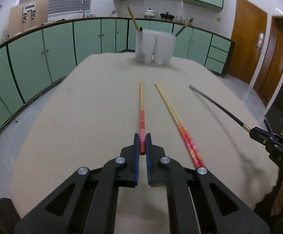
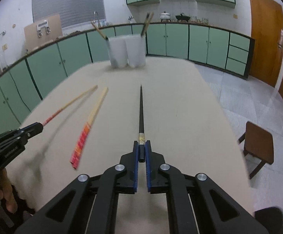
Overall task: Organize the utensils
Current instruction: 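Carry both chopsticks to the white holder and insert them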
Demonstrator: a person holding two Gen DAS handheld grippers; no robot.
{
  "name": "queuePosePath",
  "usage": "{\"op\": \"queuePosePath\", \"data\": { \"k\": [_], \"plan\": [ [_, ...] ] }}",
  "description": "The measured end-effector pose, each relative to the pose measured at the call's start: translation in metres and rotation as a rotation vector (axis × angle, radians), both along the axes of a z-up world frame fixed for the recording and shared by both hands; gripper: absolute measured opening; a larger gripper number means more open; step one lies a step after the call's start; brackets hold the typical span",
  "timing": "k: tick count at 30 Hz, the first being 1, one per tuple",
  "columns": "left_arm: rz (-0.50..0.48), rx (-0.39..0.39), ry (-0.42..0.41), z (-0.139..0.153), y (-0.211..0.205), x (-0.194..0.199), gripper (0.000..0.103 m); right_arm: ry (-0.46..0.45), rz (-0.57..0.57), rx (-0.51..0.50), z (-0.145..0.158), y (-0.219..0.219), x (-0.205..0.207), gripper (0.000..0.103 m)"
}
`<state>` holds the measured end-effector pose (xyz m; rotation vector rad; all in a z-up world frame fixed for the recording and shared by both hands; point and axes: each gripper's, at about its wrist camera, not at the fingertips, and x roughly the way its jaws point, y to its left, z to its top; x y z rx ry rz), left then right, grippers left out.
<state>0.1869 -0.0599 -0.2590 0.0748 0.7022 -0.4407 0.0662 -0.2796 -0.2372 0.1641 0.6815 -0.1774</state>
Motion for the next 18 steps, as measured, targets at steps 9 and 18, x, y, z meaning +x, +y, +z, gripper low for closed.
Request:
{"op": "queuePosePath", "data": {
  "k": [9, 18],
  "plan": [
    [-0.034, -0.03, -0.028, 0.08, 0.01, 0.008, 0.005, -0.051, 0.103, -0.06, 0.1, -0.006, 0.013, 0.007],
    [-0.097, -0.016, -0.023, 0.134, 0.008, 0.041, 0.005, 0.005, 0.217, -0.101, 0.159, -0.012, 0.07, 0.006]
  ]
}}
